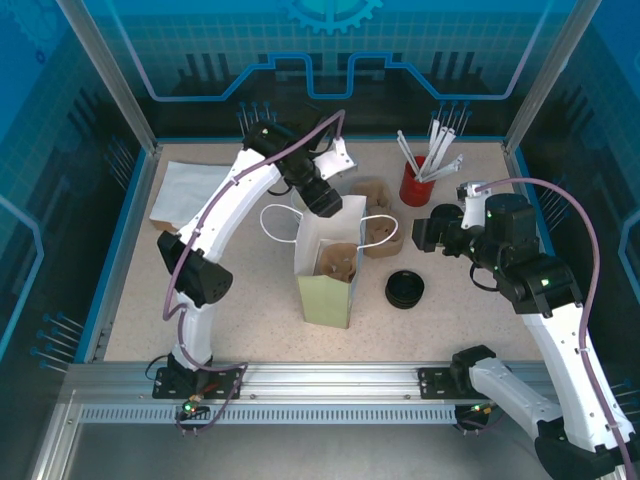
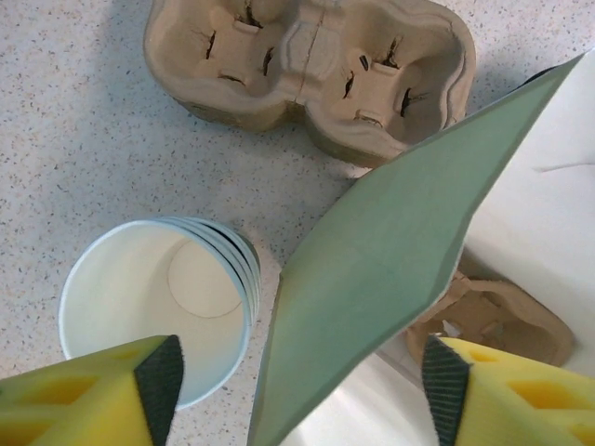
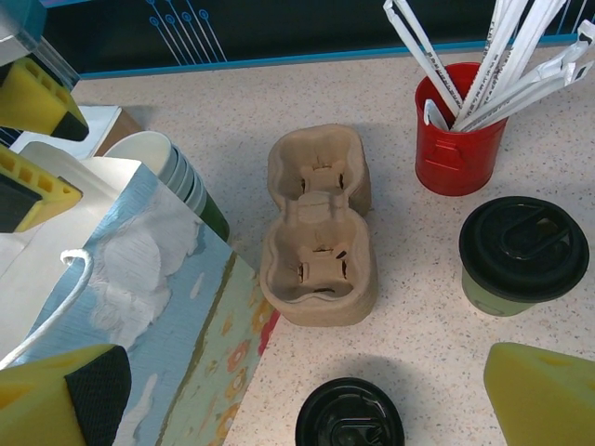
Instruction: Pack the takeout coffee
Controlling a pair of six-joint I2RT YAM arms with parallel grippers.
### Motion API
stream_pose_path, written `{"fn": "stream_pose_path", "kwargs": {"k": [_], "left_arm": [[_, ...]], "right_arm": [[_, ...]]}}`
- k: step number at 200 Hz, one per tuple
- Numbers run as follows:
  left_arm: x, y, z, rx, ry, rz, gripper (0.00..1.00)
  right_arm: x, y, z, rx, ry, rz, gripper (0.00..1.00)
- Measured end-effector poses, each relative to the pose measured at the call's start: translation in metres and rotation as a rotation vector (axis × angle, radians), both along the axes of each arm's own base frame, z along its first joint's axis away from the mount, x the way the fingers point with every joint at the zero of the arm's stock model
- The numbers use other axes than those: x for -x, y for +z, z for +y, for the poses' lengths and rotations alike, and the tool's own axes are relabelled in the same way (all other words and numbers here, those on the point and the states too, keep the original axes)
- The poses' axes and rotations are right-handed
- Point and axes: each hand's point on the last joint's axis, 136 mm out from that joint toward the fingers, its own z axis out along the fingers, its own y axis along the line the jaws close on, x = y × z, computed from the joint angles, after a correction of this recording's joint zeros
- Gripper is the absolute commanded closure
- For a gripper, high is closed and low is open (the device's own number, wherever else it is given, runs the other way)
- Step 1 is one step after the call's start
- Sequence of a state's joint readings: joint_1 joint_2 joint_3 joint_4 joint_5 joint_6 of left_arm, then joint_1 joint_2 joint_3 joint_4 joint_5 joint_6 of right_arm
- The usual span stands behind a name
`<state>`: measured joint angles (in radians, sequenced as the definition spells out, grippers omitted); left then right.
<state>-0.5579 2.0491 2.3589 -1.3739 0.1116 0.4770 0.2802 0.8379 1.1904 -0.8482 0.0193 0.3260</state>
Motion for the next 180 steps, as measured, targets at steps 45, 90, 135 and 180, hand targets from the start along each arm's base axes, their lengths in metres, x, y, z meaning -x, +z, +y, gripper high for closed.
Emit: {"fn": "stream_pose_path", "kwargs": {"k": [45,90,135,180], "left_arm": [[0.003,0.001,-0.002,0.007,-0.025,0.004,0.65],[0.006,0.005,-0.002,0.017,-0.032,0.001,0.86],[0.026,0.032,0.007,0.044,-0.023,-0.029,0.89],[0.051,0.052,0.021,0.084,0.064,0.006,0.9]], "right_arm": [[-0.001,-0.002,-0.001,0.001,-0.006,0.004,0.0],[-0.001,-0.008,-0.002,0.005,-0.01,0.019,0.0],[-0.001,-0.015,-0.003,0.009,-0.013,0.034,0.0],[-0.001,-0.017,-0.003,0.01,-0.013,0.037,0.0]]}}
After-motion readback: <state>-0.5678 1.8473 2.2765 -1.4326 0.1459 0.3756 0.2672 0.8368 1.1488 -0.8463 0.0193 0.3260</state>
